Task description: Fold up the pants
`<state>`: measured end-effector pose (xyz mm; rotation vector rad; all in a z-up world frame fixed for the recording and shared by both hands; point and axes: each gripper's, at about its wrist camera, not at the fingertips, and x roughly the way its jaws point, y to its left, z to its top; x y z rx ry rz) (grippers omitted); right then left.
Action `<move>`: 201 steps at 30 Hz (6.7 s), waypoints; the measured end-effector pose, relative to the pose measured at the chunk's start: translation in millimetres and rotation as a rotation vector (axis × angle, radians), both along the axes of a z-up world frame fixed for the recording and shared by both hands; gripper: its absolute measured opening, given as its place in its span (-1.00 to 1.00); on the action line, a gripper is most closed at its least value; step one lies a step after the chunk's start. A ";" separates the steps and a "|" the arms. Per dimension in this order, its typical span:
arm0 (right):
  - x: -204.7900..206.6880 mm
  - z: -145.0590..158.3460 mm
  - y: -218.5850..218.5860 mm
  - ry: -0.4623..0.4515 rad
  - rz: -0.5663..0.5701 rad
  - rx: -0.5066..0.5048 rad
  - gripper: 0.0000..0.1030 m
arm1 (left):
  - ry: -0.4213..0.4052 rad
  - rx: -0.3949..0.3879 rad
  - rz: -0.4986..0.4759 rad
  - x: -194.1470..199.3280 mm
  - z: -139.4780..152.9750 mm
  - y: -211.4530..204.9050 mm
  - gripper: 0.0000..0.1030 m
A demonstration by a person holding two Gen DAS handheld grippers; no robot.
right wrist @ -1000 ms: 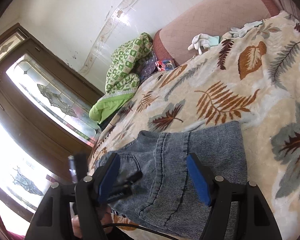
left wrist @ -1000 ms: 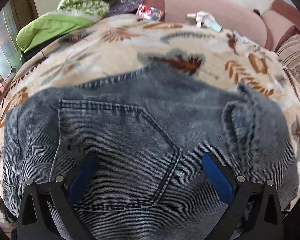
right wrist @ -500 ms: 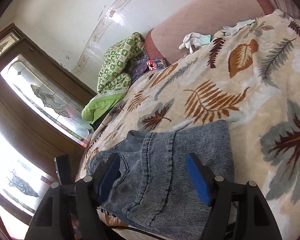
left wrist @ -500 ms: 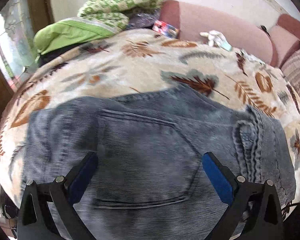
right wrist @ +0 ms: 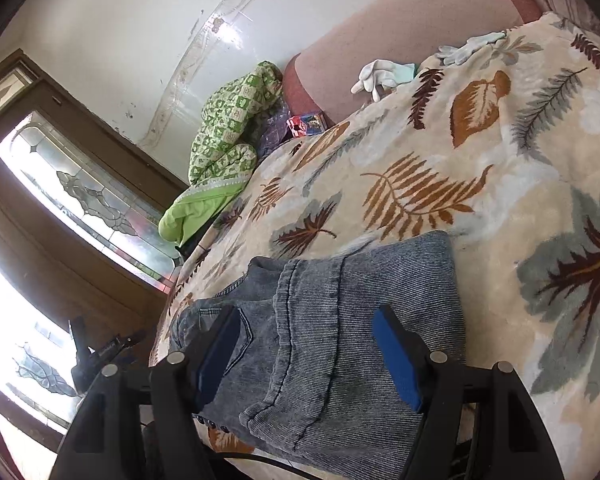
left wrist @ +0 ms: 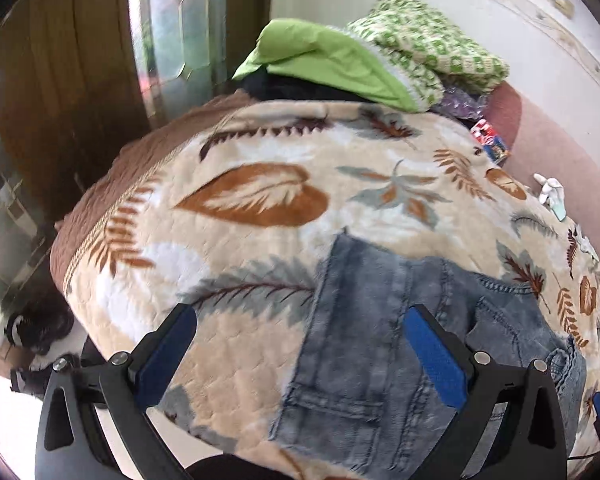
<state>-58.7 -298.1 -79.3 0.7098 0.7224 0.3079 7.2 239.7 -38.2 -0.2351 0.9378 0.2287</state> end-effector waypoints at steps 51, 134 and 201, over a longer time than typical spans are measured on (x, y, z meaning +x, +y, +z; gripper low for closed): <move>16.1 -33.2 46.7 0.166 0.066 -0.113 0.40 | 0.300 -0.151 -0.137 1.9 -66.8 -27.7 0.84; 22.4 -38.1 5.1 0.198 0.037 0.101 0.40 | -0.053 -0.110 -0.339 11.3 8.5 -106.9 -0.55; 39.4 -53.5 -12.2 0.146 -0.006 0.344 0.44 | -0.138 0.007 -0.760 -33.1 -7.9 -261.4 0.60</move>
